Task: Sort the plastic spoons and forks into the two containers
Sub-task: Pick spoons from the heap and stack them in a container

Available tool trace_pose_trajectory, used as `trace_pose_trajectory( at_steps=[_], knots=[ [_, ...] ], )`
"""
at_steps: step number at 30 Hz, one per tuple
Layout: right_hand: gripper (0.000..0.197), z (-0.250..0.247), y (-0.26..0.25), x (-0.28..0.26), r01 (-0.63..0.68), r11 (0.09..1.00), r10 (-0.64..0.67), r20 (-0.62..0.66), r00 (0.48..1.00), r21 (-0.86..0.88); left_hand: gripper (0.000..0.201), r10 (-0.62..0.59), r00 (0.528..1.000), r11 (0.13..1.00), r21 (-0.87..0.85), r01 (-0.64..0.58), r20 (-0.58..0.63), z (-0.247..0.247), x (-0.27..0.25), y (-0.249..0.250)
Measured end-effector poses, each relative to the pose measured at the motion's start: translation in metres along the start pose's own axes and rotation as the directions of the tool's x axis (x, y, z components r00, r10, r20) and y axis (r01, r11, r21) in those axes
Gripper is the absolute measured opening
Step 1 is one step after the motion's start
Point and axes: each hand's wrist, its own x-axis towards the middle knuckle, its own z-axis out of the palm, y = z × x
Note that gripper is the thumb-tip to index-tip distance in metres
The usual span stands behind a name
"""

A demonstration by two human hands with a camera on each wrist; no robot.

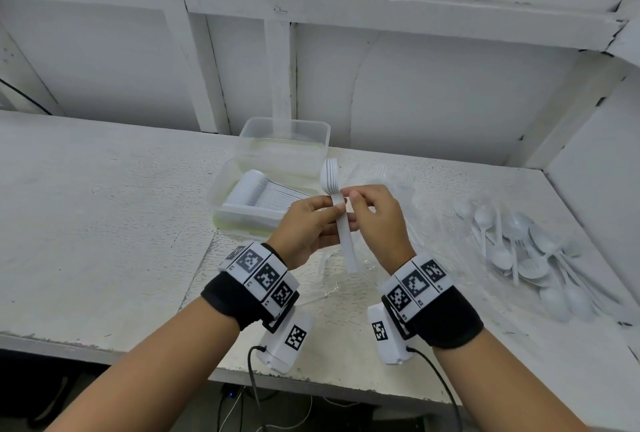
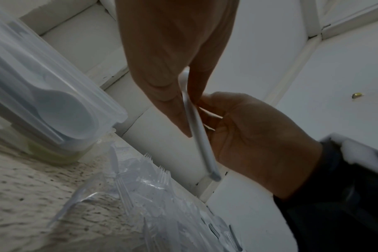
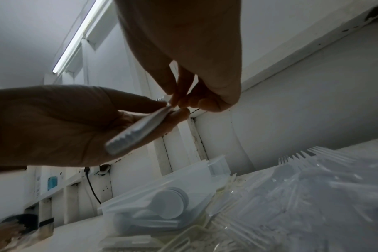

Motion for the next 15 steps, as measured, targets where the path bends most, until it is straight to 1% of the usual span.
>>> trace_pose_trajectory(
  at_steps=[3, 5, 6, 8, 9, 10, 11, 12, 13, 14, 15],
  knots=[
    [0.025, -0.005, 0.002, 0.001, -0.002, 1.000, 0.001, 0.084, 0.996, 0.005, 0.011, -0.063, 0.997, 0.997, -0.045, 0.064, 0.037, -0.007, 0.000, 0.000],
    [0.025, -0.009, 0.003, 0.001, 0.025, 0.999, -0.019, 0.147, 0.989, -0.045, 0.011, -0.094, 0.995, 0.996, -0.009, 0.094, 0.042, -0.011, -0.001, 0.000],
    [0.024, -0.010, 0.005, 0.002, 0.048, 0.997, -0.037, 0.165, 0.986, -0.067, 0.012, -0.105, 0.994, 0.993, 0.057, 0.103, 0.036, -0.012, -0.001, 0.000],
    [0.018, -0.013, 0.007, 0.001, 0.084, 0.992, -0.069, 0.155, 0.985, -0.098, 0.013, -0.110, 0.994, 0.958, 0.267, 0.104, 0.009, -0.017, -0.003, 0.000],
    [0.016, -0.013, 0.008, 0.000, 0.105, 0.987, -0.089, 0.132, 0.987, -0.119, 0.013, -0.102, 0.995, 0.912, 0.398, 0.096, -0.005, -0.019, -0.004, 0.001],
    [0.017, -0.013, 0.009, -0.001, 0.157, 0.974, -0.141, 0.103, 0.985, -0.163, 0.014, -0.088, 0.996, 0.843, 0.532, 0.080, -0.011, -0.023, -0.005, 0.002],
    [0.020, -0.013, 0.010, -0.003, 0.253, 0.938, -0.239, 0.089, 0.967, -0.237, 0.015, -0.072, 0.997, 0.752, 0.657, 0.056, -0.004, -0.027, -0.005, 0.004],
    [0.026, -0.012, 0.013, -0.004, 0.368, 0.871, -0.347, 0.121, 0.930, -0.327, 0.015, -0.058, 0.998, 0.648, 0.761, 0.027, 0.015, -0.031, -0.006, 0.006],
    [0.031, -0.010, 0.016, -0.005, 0.478, 0.777, -0.441, 0.189, 0.878, -0.409, 0.015, -0.050, 0.998, 0.545, 0.839, -0.002, 0.035, -0.035, -0.006, 0.008],
    [0.034, -0.008, 0.020, -0.007, 0.565, 0.679, -0.498, 0.272, 0.824, -0.468, 0.012, -0.051, 0.998, 0.462, 0.887, -0.019, 0.048, -0.039, -0.007, 0.010],
    [0.035, -0.006, 0.022, -0.008, 0.629, 0.593, -0.522, 0.355, 0.775, -0.502, 0.009, -0.062, 0.997, 0.418, 0.908, -0.020, 0.051, -0.042, -0.008, 0.011]
  ],
)
